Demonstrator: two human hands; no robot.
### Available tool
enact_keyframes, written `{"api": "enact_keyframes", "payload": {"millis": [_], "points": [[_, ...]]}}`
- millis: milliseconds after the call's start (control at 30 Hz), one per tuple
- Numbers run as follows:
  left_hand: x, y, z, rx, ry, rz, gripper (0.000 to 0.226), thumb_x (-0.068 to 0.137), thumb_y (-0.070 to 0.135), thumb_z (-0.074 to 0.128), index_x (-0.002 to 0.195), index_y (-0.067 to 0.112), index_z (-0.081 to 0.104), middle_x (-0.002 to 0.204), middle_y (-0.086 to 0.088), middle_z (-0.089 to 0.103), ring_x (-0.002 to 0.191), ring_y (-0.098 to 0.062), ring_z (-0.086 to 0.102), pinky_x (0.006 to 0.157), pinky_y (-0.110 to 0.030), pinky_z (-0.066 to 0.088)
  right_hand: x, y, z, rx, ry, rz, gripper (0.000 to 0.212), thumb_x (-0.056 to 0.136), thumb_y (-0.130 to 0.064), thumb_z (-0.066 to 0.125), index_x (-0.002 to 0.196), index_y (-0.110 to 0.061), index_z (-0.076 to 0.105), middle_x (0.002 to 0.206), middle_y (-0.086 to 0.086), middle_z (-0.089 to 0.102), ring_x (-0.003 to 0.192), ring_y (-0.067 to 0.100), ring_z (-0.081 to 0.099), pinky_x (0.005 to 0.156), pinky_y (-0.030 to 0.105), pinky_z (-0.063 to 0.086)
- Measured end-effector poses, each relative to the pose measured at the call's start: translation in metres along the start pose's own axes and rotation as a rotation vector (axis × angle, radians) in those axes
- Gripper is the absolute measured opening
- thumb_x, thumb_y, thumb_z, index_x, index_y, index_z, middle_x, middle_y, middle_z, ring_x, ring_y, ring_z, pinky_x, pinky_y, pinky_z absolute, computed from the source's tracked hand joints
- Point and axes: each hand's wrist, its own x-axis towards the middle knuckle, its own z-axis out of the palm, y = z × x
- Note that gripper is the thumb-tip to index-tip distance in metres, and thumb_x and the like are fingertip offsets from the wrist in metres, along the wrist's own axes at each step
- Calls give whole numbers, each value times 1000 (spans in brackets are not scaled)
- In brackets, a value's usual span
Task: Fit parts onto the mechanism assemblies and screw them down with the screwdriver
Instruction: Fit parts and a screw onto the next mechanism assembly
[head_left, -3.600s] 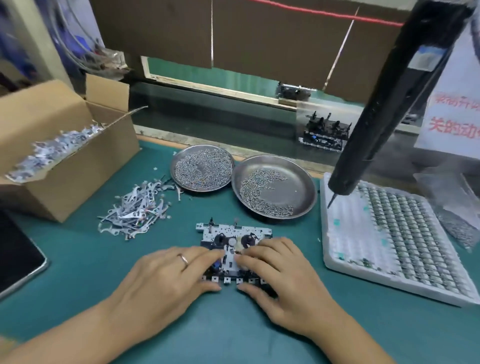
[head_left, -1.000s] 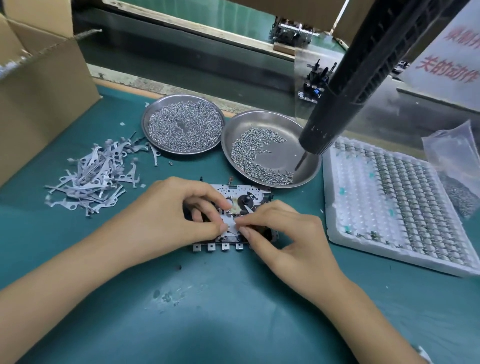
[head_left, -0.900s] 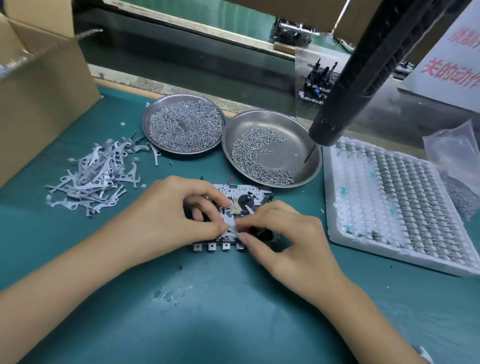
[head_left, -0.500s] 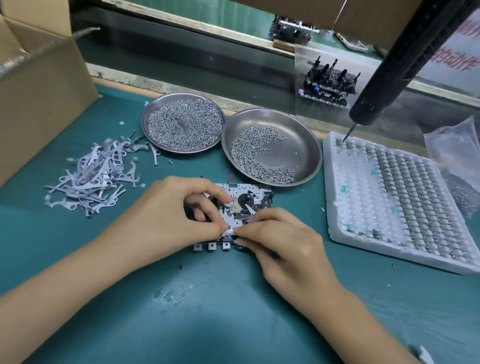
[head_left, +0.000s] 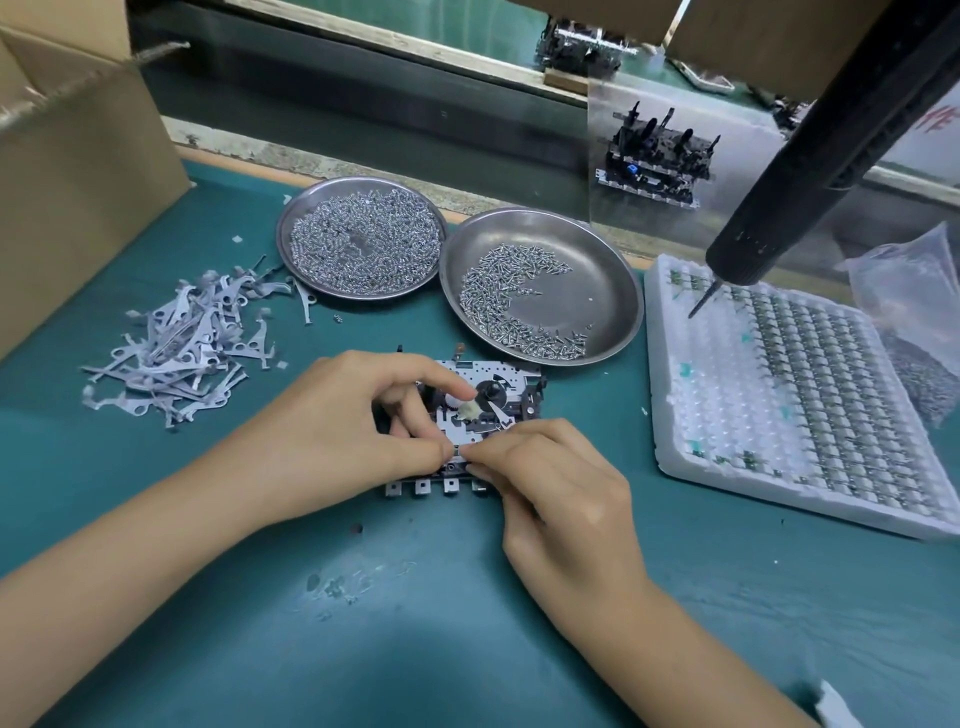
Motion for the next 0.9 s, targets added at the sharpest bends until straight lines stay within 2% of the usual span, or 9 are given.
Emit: {"api": "enact_keyframes", "payload": {"millis": [133,267,367,500,600,767,900], "points": [[2,-1,1,11,-14,-5,36,70,12,73,94,37,68,65,12,69,58,-7,54,62,-7,41,1,-3,2,-45,24,1,36,62,19,56,87,-2,72,79,3,69,74,27,62,62,34,52],[3,-2,0,16,-16,-6,37,70,11,74,96,37,68,65,11,70,63,-12,58,63,-8,41,2,-5,3,-57,31,27,32,64,18,59,83,-2,72,76,2,69,72,26,62,58,34,52],[3,-2,-3,-6,-23,6,39,70,10,74,97,38,68,66,8,70,55,-4,55,61,-11,43,2,-2,2,-14,19,60,17,74,10,67,82,-3,72,76,1,68,75,24,62,65,32,51],[4,-3,-4,6,-31,28,39,71,11,76,97,39,67,68,9,71,54,-3,54,63,-13,45,3,2,-2,104,15,146,7,79,1,71,85,-2,72,84,2,70,82,18,62,78,21,48],[5,-4,-5,22,-49,35,36,72,14,77,98,38,68,72,11,72,54,-1,52,65,-14,46,4,1,-3,175,24,172,7,83,-1,67,87,-3,72,87,0,70,83,14,62,79,20,47],[5,-6,-6,-6,-62,37,33,71,19,80,99,34,69,76,9,73,56,-2,53,70,-19,47,8,2,-8,287,79,325,10,84,-6,65,90,-9,73,85,-5,69,83,7,62,77,12,44],[5,-8,-8,-30,-57,49,34,68,22,82,98,32,70,76,8,73,60,-3,55,70,-23,49,6,4,-9,251,15,265,8,81,-5,68,86,-6,73,88,0,68,84,11,61,78,12,44]]}}
